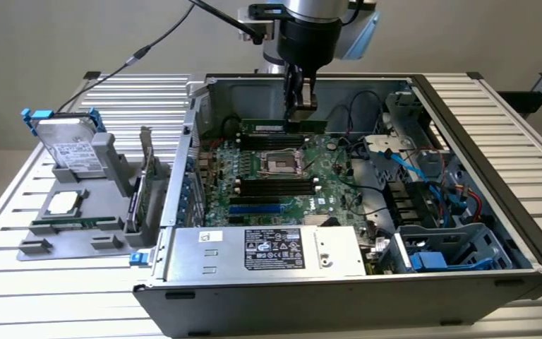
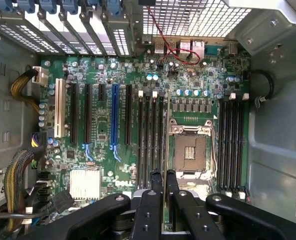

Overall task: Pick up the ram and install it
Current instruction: 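Insert the ram into the slot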

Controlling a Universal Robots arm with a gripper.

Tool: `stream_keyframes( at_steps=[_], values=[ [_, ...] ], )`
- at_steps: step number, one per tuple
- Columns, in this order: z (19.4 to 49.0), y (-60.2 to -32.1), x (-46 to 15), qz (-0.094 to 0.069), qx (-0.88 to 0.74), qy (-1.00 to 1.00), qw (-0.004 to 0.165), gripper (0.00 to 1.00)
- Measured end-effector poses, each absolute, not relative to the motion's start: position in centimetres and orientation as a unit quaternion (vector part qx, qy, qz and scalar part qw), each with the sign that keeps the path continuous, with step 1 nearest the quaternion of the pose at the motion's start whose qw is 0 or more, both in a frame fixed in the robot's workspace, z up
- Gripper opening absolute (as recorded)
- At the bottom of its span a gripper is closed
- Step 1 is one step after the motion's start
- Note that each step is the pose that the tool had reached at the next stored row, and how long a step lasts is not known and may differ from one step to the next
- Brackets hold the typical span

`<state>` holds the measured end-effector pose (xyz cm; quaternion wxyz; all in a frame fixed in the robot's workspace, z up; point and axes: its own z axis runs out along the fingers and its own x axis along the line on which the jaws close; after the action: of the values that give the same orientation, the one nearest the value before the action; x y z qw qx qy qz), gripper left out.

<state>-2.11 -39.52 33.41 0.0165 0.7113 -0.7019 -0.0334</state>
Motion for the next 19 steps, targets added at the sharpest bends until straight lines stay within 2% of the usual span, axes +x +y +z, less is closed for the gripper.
stream_keyframes(
  at_steps=[9, 19],
  values=[
    [33.3, -39.5, -2.1, -0.034, 0.711, -0.702, 0.017, 0.14],
    [31.6, -39.6, -2.2, -0.033, 0.712, -0.702, 0.017, 0.14]
  ],
)
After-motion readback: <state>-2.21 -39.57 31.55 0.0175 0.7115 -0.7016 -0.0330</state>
